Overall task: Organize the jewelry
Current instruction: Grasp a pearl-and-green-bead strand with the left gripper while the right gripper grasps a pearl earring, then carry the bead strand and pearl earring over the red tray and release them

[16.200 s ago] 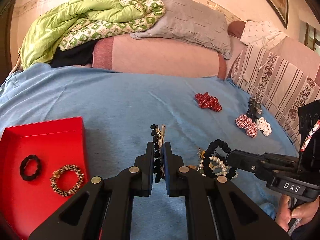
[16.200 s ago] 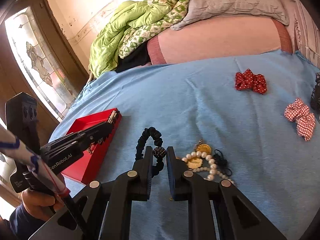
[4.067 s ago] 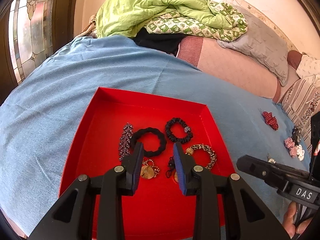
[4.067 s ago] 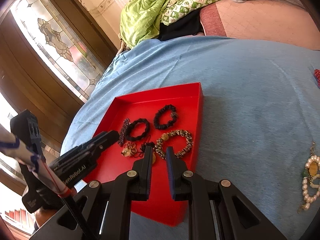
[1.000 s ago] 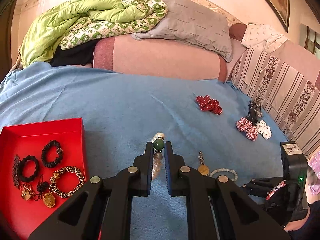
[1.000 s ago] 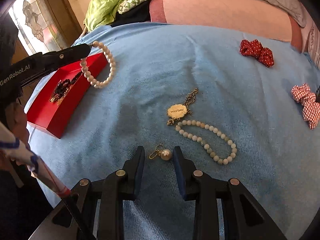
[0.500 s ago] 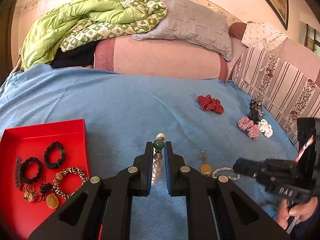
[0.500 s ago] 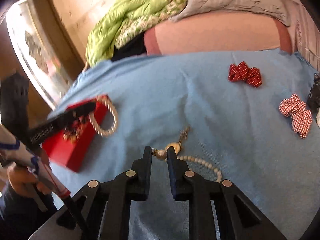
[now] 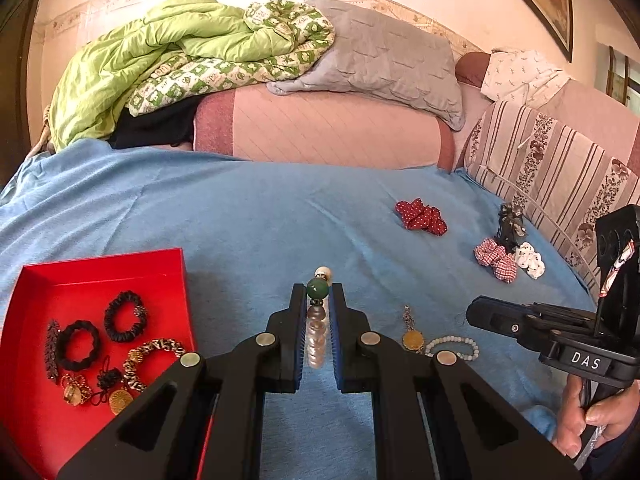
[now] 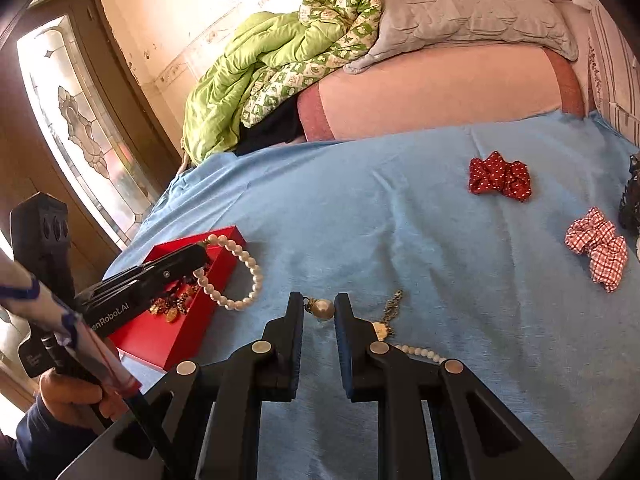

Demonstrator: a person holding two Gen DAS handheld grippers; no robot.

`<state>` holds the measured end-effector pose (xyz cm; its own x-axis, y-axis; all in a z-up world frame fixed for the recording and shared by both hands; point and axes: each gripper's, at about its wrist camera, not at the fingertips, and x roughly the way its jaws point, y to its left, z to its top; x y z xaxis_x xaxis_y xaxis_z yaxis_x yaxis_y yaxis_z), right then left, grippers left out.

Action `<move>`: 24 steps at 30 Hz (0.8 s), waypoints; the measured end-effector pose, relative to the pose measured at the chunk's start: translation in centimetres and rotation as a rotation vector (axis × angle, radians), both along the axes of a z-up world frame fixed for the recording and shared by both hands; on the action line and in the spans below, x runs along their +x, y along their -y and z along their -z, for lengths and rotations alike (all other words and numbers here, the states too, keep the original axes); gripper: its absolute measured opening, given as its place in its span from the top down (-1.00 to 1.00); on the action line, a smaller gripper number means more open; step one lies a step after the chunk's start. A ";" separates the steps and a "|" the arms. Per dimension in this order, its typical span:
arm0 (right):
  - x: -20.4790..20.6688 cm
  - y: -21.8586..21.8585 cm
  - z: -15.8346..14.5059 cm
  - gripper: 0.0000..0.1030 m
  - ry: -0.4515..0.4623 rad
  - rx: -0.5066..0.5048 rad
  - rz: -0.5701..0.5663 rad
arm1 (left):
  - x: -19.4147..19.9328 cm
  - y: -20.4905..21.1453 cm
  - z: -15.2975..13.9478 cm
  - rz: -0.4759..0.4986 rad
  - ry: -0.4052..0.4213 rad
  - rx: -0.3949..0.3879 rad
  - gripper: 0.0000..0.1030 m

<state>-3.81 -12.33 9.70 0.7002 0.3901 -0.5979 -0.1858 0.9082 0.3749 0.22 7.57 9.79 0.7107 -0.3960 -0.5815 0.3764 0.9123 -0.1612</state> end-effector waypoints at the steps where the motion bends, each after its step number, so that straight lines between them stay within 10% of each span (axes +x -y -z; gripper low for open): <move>1: 0.0 -0.2 0.0 0.68 0.000 0.001 0.001 | -0.1 -0.1 -0.1 -0.001 0.003 0.001 0.80; 24: 0.9 -6.3 0.3 0.68 -0.003 0.012 -0.057 | -1.8 -8.0 -2.0 -0.097 0.050 -0.073 0.80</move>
